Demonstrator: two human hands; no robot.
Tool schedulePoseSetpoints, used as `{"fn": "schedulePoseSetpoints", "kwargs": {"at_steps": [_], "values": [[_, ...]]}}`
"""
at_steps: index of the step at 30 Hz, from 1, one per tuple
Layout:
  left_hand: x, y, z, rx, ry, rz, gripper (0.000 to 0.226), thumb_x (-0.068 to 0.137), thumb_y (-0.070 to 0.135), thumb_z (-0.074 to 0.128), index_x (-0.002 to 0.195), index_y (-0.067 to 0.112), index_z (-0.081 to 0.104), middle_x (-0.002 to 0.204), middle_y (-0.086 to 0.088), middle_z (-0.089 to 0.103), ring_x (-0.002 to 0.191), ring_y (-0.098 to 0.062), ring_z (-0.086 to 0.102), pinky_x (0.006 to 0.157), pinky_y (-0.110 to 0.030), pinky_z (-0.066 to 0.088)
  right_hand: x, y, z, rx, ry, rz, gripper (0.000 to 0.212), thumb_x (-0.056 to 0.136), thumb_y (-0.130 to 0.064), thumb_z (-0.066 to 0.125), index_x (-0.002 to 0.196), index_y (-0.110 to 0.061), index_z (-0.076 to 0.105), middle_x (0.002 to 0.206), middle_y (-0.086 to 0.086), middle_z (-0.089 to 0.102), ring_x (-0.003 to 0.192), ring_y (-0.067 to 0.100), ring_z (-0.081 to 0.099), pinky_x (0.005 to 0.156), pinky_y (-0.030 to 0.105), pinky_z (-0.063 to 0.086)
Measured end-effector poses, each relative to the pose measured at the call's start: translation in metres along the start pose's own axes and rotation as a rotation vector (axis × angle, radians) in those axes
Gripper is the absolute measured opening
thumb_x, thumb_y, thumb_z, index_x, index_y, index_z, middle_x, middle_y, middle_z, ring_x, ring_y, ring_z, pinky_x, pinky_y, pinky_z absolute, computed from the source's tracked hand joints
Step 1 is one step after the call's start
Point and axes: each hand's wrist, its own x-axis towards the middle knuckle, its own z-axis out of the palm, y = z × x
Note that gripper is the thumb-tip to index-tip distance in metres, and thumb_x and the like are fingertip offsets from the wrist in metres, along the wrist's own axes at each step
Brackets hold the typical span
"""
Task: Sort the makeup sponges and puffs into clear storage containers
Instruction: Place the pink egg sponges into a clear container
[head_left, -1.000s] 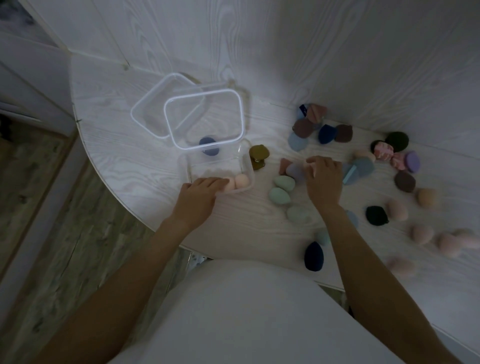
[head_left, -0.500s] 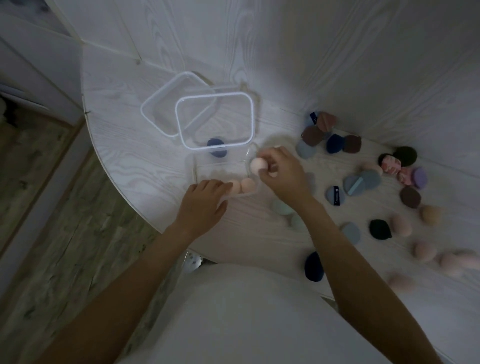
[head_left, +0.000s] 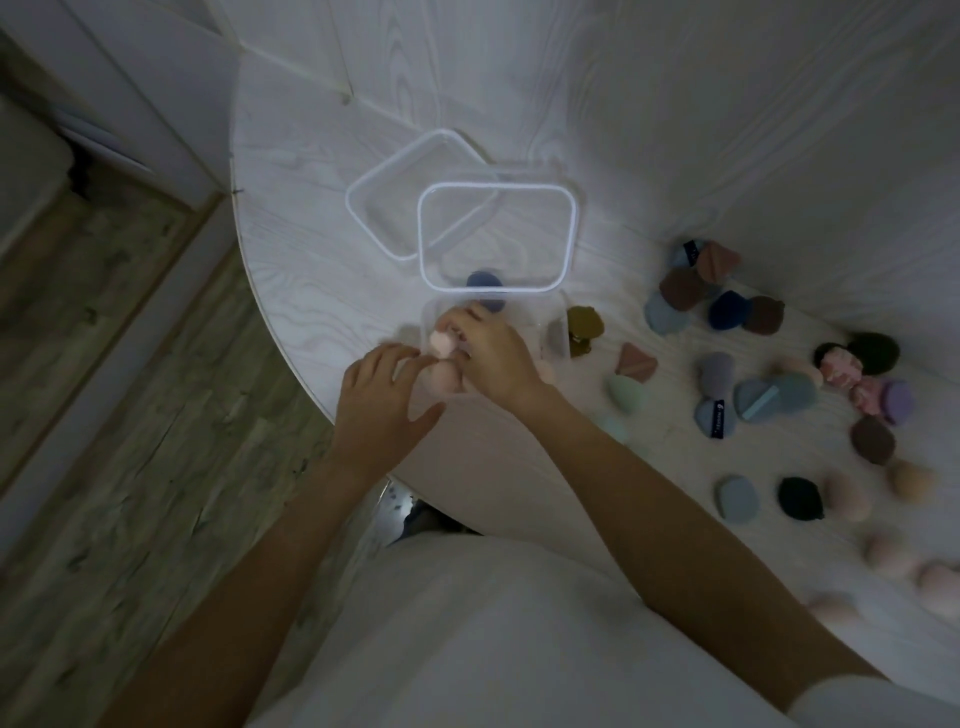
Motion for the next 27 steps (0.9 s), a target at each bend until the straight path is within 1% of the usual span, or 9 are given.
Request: {"fn": "schedulePoseSetpoints", "kwargs": {"at_steps": [1,4,6,10,13,17,20,24,27], "values": [[0.0,-0.001,0.0,-0.019,-0.004,-0.004,0.05,0.076,0.05,0.051,0.115,0.018,0.056,0.115,-0.007,0.059,0.113,-0.023,0.047,0.087,-0.037,0.036,0.0,-0.001,0.001,-0.007,0.016,0.0,0.023,0.083,-0.006,0.059,0.105,-0.008,0.059,0.108,0.011,0.059,0.086,0.024,0.058,0.066,0.026,0.037],[0.001,-0.003,0.0,-0.052,-0.008,-0.008,0.048,0.077,0.048,0.051,0.114,0.018,0.058,0.114,-0.006,0.061,0.11,-0.023,0.05,0.085,-0.037,0.04,0.0,-0.001,0.001,-0.014,0.066,-0.019,0.014,0.081,0.0,0.059,0.093,-0.003,0.064,0.098,0.013,0.064,0.084,0.025,0.06,0.072,0.029,0.046],[0.002,-0.004,0.0,-0.056,-0.011,-0.001,0.047,0.078,0.047,0.05,0.112,0.016,0.06,0.113,-0.006,0.062,0.108,-0.024,0.052,0.084,-0.037,0.042,-0.001,0.001,0.001,-0.049,0.062,-0.038,0.014,0.079,0.002,0.06,0.091,-0.002,0.066,0.096,0.015,0.065,0.084,0.027,0.062,0.075,0.028,0.045],[0.005,-0.006,0.0,-0.049,0.002,0.028,0.045,0.079,0.046,0.051,0.11,0.016,0.062,0.11,-0.007,0.063,0.107,-0.023,0.051,0.083,-0.037,0.043,0.0,-0.001,0.003,-0.089,0.029,-0.052,0.021,0.082,0.001,0.059,0.102,-0.001,0.066,0.104,0.017,0.065,0.09,0.03,0.063,0.08,0.032,0.047],[0.006,-0.008,0.0,-0.037,0.0,0.044,0.047,0.079,0.047,0.051,0.111,0.015,0.062,0.109,-0.007,0.063,0.104,-0.025,0.055,0.082,-0.036,0.044,0.001,-0.006,0.003,-0.013,0.016,0.0,0.027,0.086,-0.003,0.057,0.113,-0.002,0.062,0.111,0.016,0.065,0.097,0.029,0.062,0.086,0.031,0.046],[0.007,-0.008,-0.001,-0.045,-0.021,0.037,0.05,0.079,0.049,0.049,0.112,0.014,0.062,0.108,-0.008,0.064,0.1,-0.027,0.058,0.079,-0.035,0.045,0.002,-0.006,0.004,0.046,0.023,0.046,0.027,0.084,-0.008,0.062,0.111,-0.005,0.062,0.111,0.013,0.063,0.096,0.025,0.061,0.083,0.022,0.041],[0.007,-0.008,-0.002,-0.072,-0.015,0.032,0.05,0.08,0.048,0.048,0.112,0.013,0.062,0.107,-0.008,0.064,0.098,-0.027,0.059,0.077,-0.034,0.047,0.001,-0.005,0.004,0.067,0.051,0.054,0.026,0.084,-0.006,0.061,0.11,-0.004,0.062,0.112,0.012,0.063,0.096,0.024,0.061,0.084,0.029,0.047],[0.008,-0.006,-0.009,-0.126,0.056,0.007,0.043,0.082,0.044,0.05,0.11,0.013,0.062,0.102,-0.007,0.064,0.092,-0.025,0.059,0.072,-0.033,0.047,-0.004,-0.008,0.0,0.059,0.112,0.036,0.028,0.082,0.0,0.053,0.108,-0.005,0.063,0.11,0.012,0.064,0.096,0.026,0.06,0.084,0.04,0.05],[0.015,0.004,-0.024,-0.187,0.189,0.084,0.03,0.086,0.032,0.055,0.106,0.012,0.065,0.094,-0.004,0.065,0.087,-0.02,0.056,0.073,-0.027,0.043,-0.02,-0.015,-0.017,0.007,0.194,-0.002,0.026,0.086,-0.007,0.054,0.111,-0.007,0.064,0.109,0.009,0.067,0.097,0.024,0.063,0.085,0.033,0.05]]}}
